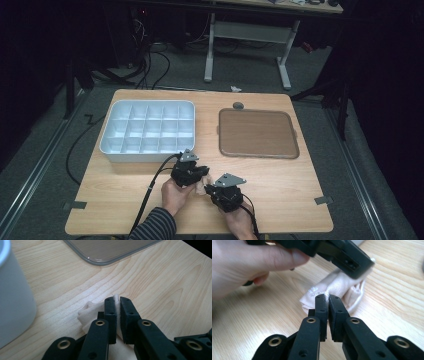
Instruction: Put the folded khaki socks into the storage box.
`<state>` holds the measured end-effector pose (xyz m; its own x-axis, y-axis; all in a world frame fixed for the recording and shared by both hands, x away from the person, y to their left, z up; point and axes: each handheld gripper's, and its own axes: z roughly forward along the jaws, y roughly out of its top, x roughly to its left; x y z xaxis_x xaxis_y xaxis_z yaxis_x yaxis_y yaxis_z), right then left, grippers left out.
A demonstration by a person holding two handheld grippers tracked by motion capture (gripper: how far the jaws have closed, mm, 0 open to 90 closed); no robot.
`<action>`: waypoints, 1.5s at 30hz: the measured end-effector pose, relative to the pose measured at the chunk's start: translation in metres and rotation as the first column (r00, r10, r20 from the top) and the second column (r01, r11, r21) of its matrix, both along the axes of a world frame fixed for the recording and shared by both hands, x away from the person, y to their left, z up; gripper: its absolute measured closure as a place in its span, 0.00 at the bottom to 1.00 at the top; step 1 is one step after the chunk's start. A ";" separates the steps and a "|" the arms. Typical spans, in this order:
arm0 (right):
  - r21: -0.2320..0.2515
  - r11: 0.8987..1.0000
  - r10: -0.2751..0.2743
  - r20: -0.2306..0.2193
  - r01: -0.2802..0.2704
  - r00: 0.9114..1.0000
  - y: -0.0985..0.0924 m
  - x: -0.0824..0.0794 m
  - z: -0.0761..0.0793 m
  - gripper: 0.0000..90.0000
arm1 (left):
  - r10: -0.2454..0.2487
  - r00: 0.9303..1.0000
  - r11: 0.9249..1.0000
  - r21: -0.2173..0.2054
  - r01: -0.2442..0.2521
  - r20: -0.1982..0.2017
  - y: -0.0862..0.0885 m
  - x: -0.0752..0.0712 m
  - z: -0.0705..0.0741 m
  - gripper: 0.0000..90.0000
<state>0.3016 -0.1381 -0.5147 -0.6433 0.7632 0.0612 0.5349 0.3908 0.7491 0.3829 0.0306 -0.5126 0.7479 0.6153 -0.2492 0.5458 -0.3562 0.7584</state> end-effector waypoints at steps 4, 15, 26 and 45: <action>0.003 1.000 -0.017 -0.013 0.017 1.000 -0.007 -0.003 -0.003 0.96 | -0.009 1.000 1.000 0.005 0.009 0.006 -0.005 -0.001 0.000 0.94; -0.019 1.000 -0.020 -0.027 0.019 0.999 -0.011 -0.003 -0.012 0.97 | -0.023 1.000 0.999 0.035 0.023 0.009 -0.015 -0.001 -0.004 0.94; -0.024 1.000 -0.017 -0.039 0.016 0.999 -0.013 0.000 -0.015 0.97 | -0.035 0.999 0.998 0.043 0.036 -0.020 -0.017 0.005 -0.006 0.93; 0.024 1.000 -0.018 -0.064 0.020 0.998 -0.015 0.004 -0.014 0.96 | 0.017 1.000 1.000 0.018 -0.017 0.017 0.009 -0.008 0.018 0.55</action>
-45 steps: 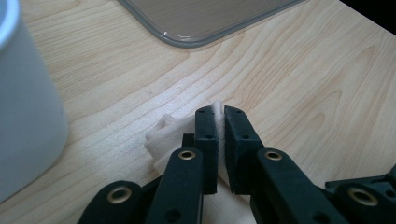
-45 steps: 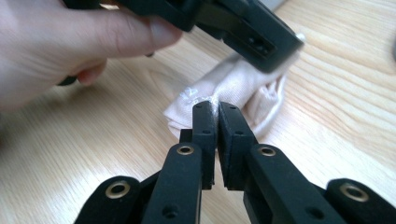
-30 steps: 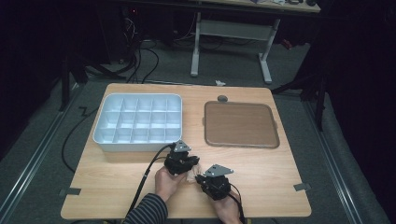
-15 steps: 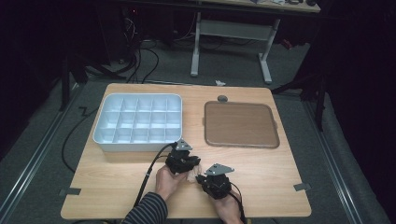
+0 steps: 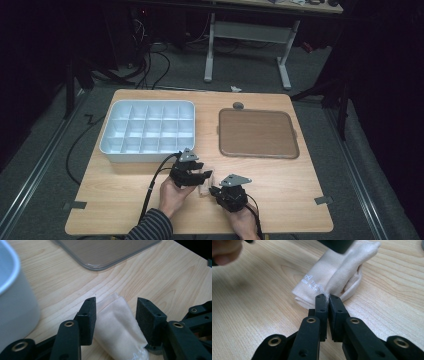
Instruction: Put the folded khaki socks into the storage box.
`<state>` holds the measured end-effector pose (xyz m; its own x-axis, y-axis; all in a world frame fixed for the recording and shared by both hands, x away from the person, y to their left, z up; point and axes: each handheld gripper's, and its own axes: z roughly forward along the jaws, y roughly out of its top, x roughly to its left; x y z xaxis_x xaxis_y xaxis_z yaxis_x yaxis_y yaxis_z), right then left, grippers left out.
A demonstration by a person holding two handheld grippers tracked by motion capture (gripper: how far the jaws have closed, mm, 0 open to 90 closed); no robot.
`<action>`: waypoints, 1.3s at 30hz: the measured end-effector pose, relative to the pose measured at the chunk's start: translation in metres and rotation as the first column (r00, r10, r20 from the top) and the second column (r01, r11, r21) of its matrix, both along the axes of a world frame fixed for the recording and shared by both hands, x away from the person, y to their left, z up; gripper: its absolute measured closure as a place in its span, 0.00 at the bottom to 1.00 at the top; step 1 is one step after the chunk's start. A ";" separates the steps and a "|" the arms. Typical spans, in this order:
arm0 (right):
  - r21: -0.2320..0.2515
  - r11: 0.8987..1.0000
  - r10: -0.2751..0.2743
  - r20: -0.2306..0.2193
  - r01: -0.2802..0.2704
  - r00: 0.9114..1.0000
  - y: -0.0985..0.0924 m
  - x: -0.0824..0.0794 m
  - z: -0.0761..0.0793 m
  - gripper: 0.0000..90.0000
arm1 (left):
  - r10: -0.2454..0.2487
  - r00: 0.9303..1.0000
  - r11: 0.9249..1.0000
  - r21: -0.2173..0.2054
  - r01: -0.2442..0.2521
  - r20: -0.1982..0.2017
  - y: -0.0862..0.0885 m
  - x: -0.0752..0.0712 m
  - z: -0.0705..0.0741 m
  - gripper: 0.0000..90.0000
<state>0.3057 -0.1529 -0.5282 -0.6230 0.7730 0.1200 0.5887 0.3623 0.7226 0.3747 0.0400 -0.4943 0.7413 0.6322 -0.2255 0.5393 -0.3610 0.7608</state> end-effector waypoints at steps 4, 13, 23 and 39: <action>-0.002 1.000 0.007 0.002 -0.007 1.000 0.000 0.001 0.000 0.95 | 0.030 0.999 1.000 0.007 -0.030 -0.019 0.009 -0.005 -0.001 0.52; 0.000 1.000 0.005 0.004 -0.005 1.000 0.000 -0.001 0.002 0.94 | 0.043 0.997 0.999 0.024 -0.041 -0.060 0.008 -0.015 -0.022 0.49; 0.007 1.000 -0.006 0.031 0.006 0.999 -0.002 -0.005 0.013 0.85 | 0.060 0.998 0.997 0.046 -0.058 -0.031 0.002 -0.020 -0.026 0.52; -0.025 0.997 -0.069 0.059 0.070 0.996 0.010 0.025 0.024 0.85 | 0.063 0.997 0.997 0.049 -0.061 -0.036 0.002 -0.019 -0.025 0.52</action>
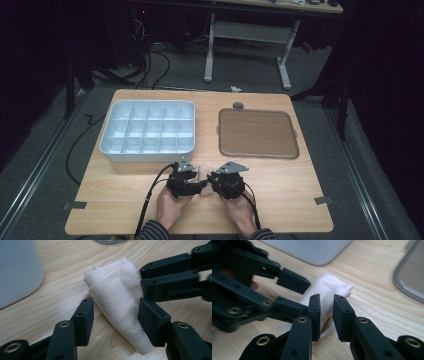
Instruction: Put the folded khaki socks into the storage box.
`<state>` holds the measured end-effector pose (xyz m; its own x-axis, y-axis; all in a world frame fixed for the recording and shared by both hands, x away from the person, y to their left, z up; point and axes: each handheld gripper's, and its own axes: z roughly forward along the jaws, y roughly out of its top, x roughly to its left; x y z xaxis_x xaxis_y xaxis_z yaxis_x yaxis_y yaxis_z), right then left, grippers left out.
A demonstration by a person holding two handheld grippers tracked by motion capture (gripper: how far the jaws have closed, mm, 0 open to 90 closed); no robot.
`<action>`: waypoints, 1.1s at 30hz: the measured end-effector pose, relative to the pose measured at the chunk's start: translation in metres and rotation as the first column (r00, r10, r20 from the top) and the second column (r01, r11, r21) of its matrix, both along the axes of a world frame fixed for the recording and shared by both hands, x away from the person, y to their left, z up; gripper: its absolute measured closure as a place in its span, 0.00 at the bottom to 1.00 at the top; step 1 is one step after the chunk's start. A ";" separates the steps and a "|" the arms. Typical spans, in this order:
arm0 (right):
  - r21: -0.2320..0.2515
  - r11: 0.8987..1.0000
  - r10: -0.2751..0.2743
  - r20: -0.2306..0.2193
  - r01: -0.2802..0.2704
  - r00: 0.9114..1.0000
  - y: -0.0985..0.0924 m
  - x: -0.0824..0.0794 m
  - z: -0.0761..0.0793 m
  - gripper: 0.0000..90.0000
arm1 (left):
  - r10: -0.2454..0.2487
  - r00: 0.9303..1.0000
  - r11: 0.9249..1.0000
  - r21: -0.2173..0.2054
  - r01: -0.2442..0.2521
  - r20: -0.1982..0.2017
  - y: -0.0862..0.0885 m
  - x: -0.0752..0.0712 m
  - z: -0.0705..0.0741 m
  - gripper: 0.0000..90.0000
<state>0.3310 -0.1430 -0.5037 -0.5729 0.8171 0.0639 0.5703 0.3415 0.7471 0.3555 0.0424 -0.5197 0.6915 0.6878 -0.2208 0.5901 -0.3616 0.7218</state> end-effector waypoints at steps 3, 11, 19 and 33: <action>-0.010 1.000 -0.009 -0.017 0.009 1.000 -0.002 0.002 -0.005 0.84 | -0.005 1.000 1.000 0.009 0.005 0.005 0.000 -0.001 0.001 0.52; 0.004 1.000 -0.005 -0.038 0.006 0.999 -0.009 0.003 -0.015 0.85 | -0.013 1.000 1.000 0.000 0.013 0.011 0.000 0.001 -0.004 0.51; -0.044 0.999 0.011 -0.041 -0.012 0.999 -0.016 0.002 -0.024 0.90 | 0.003 1.000 1.000 0.006 -0.003 0.024 0.000 0.006 -0.007 0.50; 0.012 1.000 -0.001 -0.039 0.001 0.999 -0.021 0.000 -0.022 0.81 | 0.007 1.000 1.000 -0.021 -0.007 -0.018 0.006 0.011 0.001 0.45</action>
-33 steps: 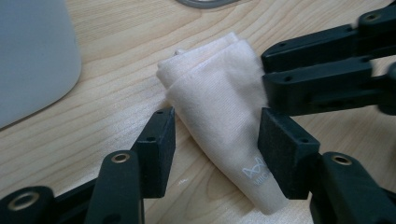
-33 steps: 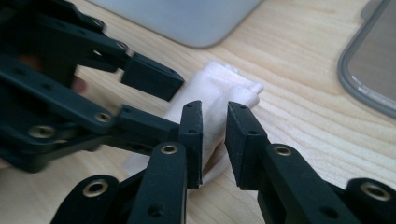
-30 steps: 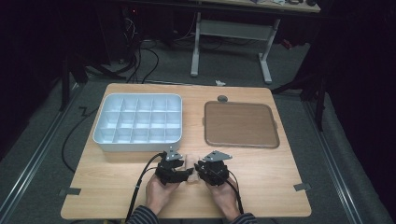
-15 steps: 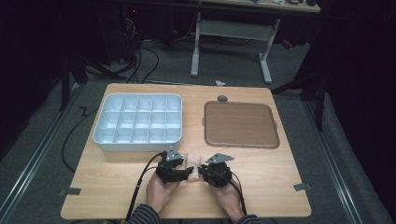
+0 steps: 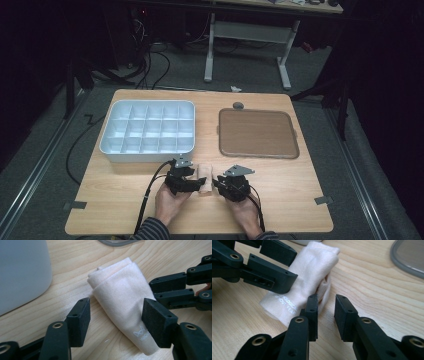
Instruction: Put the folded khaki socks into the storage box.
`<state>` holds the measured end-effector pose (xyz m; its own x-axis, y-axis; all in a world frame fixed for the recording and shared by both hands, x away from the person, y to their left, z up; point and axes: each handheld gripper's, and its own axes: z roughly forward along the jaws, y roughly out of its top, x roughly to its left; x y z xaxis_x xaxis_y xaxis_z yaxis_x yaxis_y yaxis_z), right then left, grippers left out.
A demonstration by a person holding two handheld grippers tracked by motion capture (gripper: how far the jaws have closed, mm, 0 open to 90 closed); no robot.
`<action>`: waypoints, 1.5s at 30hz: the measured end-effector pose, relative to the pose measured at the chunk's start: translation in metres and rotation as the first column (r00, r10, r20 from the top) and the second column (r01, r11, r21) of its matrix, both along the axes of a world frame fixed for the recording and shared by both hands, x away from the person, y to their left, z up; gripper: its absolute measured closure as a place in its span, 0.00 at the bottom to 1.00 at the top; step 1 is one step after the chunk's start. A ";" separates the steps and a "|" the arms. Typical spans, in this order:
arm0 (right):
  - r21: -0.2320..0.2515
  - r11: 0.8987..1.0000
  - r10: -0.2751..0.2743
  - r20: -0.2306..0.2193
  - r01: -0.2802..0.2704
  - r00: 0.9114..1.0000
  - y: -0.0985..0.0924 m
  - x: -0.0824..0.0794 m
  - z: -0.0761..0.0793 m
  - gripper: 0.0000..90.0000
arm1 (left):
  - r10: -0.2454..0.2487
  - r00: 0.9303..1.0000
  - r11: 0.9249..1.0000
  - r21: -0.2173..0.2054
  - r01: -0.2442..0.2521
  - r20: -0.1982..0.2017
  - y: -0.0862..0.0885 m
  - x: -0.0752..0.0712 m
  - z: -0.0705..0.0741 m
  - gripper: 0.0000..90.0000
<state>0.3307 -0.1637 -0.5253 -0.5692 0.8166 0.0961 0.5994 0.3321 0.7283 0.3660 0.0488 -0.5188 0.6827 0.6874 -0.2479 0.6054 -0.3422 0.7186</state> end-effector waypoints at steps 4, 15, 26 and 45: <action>0.014 1.000 -0.015 0.023 0.015 1.000 -0.007 -0.005 0.007 0.78 | 0.006 1.000 1.000 -0.031 -0.006 0.007 0.004 -0.001 0.007 0.42; -0.001 0.994 -0.105 0.068 0.105 0.992 -0.041 -0.009 0.010 0.70 | 0.033 0.999 0.999 -0.026 -0.034 -0.024 0.001 0.013 0.013 0.39; -0.077 0.970 -0.224 0.085 0.231 0.971 -0.081 -0.010 0.004 0.68 | 0.044 0.996 0.999 -0.014 -0.045 -0.076 -0.008 0.018 0.003 0.46; -0.093 0.954 -0.280 0.070 0.286 0.957 -0.106 -0.009 -0.006 0.53 | 0.008 0.996 1.000 0.007 -0.008 -0.087 -0.013 0.019 -0.004 0.56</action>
<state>0.3219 -0.2697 -0.5308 -0.3152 0.9488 -0.0207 0.6392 0.2283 0.7343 0.3853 0.0355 -0.5231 0.6534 0.6944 -0.3014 0.6681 -0.3418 0.6609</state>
